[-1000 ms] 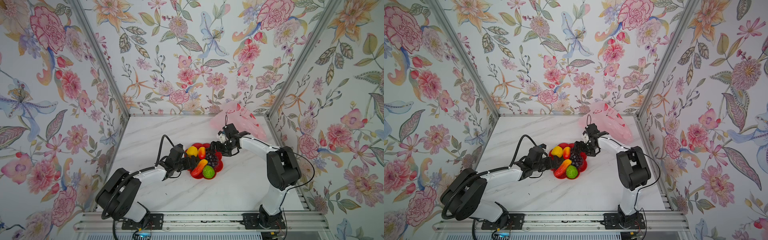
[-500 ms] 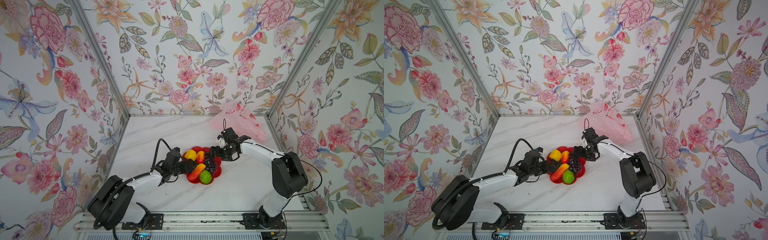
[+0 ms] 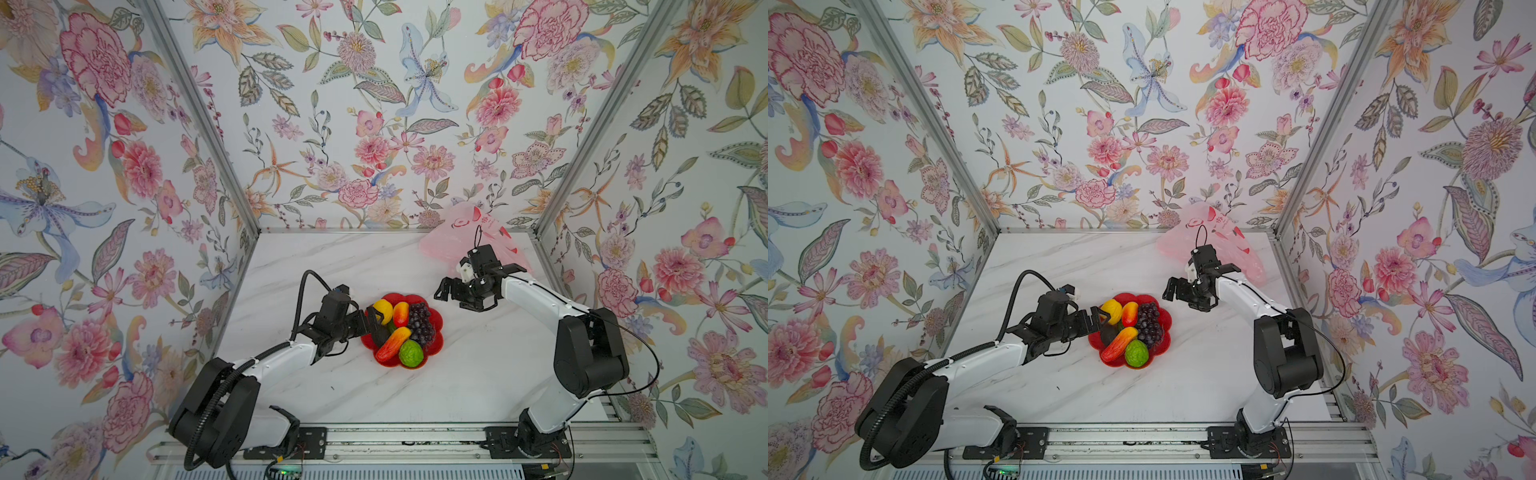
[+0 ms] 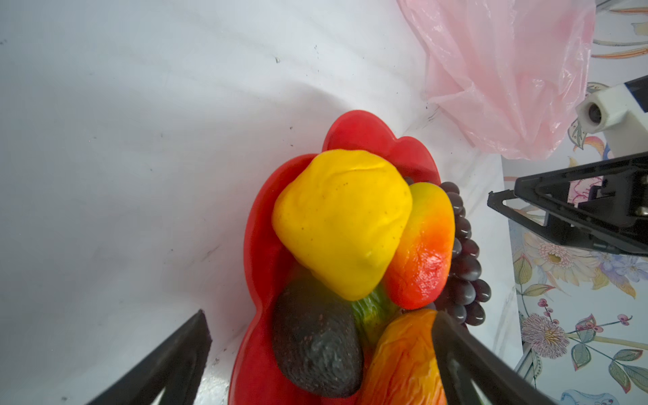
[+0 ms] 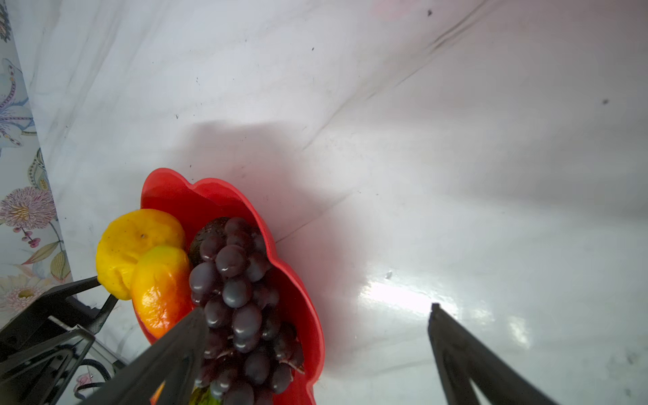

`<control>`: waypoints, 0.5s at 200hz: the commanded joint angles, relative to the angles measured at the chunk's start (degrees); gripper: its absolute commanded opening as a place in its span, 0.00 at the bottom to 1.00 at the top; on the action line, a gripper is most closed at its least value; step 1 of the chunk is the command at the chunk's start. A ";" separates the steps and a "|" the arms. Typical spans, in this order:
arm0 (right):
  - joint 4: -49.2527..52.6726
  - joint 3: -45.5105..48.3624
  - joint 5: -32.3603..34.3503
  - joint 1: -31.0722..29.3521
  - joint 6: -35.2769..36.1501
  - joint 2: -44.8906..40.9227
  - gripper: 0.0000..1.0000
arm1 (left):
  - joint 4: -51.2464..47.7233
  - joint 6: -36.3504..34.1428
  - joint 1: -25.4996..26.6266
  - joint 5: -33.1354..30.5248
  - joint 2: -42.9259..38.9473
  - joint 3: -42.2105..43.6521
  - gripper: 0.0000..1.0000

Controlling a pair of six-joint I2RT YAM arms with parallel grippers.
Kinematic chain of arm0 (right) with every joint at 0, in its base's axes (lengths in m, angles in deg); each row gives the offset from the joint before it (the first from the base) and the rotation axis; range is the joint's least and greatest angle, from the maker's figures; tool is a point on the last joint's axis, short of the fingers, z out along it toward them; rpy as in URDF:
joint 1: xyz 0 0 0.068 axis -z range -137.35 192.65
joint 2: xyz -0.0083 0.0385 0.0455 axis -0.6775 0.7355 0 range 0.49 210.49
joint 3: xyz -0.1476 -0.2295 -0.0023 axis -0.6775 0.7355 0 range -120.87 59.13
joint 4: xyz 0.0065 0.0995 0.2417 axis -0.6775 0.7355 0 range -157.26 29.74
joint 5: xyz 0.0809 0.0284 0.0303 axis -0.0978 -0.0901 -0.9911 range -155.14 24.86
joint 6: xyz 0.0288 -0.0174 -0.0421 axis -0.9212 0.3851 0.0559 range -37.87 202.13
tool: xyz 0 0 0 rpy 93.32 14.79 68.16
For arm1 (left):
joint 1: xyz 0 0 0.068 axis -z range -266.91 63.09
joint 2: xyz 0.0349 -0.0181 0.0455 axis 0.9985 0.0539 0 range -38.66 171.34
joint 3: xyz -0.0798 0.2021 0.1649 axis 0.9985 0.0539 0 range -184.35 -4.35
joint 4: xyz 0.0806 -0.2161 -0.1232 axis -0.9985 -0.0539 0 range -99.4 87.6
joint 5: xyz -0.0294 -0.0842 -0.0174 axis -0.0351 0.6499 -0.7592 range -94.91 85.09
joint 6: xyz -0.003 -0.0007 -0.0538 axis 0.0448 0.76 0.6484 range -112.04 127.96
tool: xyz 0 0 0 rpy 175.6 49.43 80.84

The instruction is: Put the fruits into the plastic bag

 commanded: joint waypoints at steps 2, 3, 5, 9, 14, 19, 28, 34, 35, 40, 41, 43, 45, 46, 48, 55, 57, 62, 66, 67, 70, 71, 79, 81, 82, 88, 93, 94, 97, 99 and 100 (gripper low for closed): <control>0.97 -2.02 0.40 1.51 1.78 -2.10 0.99 | -3.97 -1.06 -1.47 -0.12 -2.69 -1.02 0.99; 0.99 -2.07 0.45 1.55 1.81 -2.20 0.99 | -3.99 -0.99 -1.57 -0.12 -2.83 -1.04 0.99; 1.04 -2.09 0.59 1.69 1.85 -2.26 0.99 | -4.11 -0.89 -1.71 -0.17 -3.11 -0.87 0.99; 1.13 -2.32 0.96 1.84 2.04 -2.35 0.99 | -4.33 -0.69 -1.92 -0.13 -3.60 -0.65 0.99; 1.45 -2.73 1.87 1.94 2.55 -2.58 0.99 | -4.55 -0.30 -2.28 -0.13 -4.40 -0.39 0.99; 2.07 -3.36 3.10 1.75 3.30 -2.74 0.99 | -4.70 0.14 -2.56 -0.06 -5.13 -0.08 0.99; 3.92 -5.26 6.28 1.28 5.21 -3.01 0.99 | -4.90 0.87 -3.11 0.27 -6.42 0.33 0.99; 5.48 -6.69 8.82 0.70 6.55 -3.17 0.99 | -5.18 1.33 -3.51 0.59 -7.38 0.51 0.99; 5.48 -6.69 8.82 0.70 6.55 -3.17 0.99 | -5.21 1.40 -3.56 0.67 -7.55 0.52 0.99; 7.06 -7.93 10.87 0.27 7.60 -3.40 0.99 | -5.30 1.75 -3.81 0.92 -8.25 0.54 0.99; 7.24 -8.23 11.31 0.09 7.93 -3.41 0.99 | -5.32 1.78 -3.84 1.01 -8.42 0.54 0.99; 8.00 -8.93 12.33 -0.30 8.68 -3.50 0.99 | -5.41 1.94 -3.90 1.08 -8.71 0.55 0.99; 8.23 -9.26 12.87 -0.41 8.95 -3.55 0.99 | -5.48 1.91 -4.02 1.16 -8.97 0.53 0.99; 8.61 -9.84 13.79 -0.67 9.21 -3.59 0.99 | -5.54 1.95 -4.03 1.17 -9.14 0.49 0.99; 9.21 -10.45 14.43 -0.89 9.83 -3.54 0.99 | -5.62 2.11 -4.10 1.18 -9.41 0.45 0.99; 10.96 -12.46 17.68 -1.79 11.14 -3.50 0.99 | -6.16 2.15 -4.16 1.25 -10.20 0.20 1.00; 11.49 -12.95 18.46 -1.96 11.45 -3.45 0.99 | -6.37 2.16 -4.20 1.27 -10.42 0.14 0.99; 13.03 -14.69 20.20 -2.66 12.06 -3.23 0.99 | -6.89 2.25 -4.25 1.42 -10.96 -0.06 0.99; 14.42 -16.29 21.32 -3.11 12.36 -2.88 0.99 | -7.23 2.38 -4.24 1.64 -11.32 -0.28 0.99; 14.83 -16.72 21.59 -3.22 12.42 -2.80 0.99 | -7.33 2.40 -4.23 1.72 -11.36 -0.31 0.99; 15.92 -17.95 22.02 -3.49 12.46 -2.45 0.99 | -7.72 2.50 -4.31 1.91 -11.74 -0.46 0.99; 16.11 -18.34 22.20 -3.59 12.51 -2.28 0.99 | -7.84 2.55 -4.35 1.95 -11.79 -0.49 0.99; 18.99 -21.67 23.45 -4.31 12.81 -1.16 0.99 | -8.27 2.78 -4.43 2.38 -12.91 -0.83 0.99; 19.47 -22.32 23.62 -4.48 12.88 -0.86 0.99 | -8.30 2.84 -4.44 2.41 -13.19 -0.87 0.99; 19.68 -22.73 23.66 -4.52 12.98 -0.74 0.99 | -8.31 2.86 -4.42 2.41 -13.35 -0.87 0.99; 21.06 -24.88 24.32 -4.99 13.33 0.28 0.99 | -8.39 2.86 -4.46 2.48 -14.15 -0.96 0.99; 22.35 -26.64 25.15 -5.40 13.43 1.27 0.99 | -8.41 2.72 -4.52 2.42 -14.78 -0.97 0.99; 22.62 -26.99 25.35 -5.46 13.43 1.47 0.99 | -8.40 2.70 -4.54 2.42 -14.90 -0.97 0.99; 23.04 -27.72 25.80 -5.62 13.48 1.95 0.99 | -8.40 2.53 -4.58 2.42 -15.21 -0.97 0.99; 23.90 -28.67 26.46 -5.85 13.56 2.61 0.99 | -8.40 2.41 -4.59 2.42 -15.48 -0.97 0.99; 24.10 -29.11 26.70 -5.95 13.58 2.88 0.99 | -8.45 2.42 -4.58 2.42 -15.60 -0.97 0.99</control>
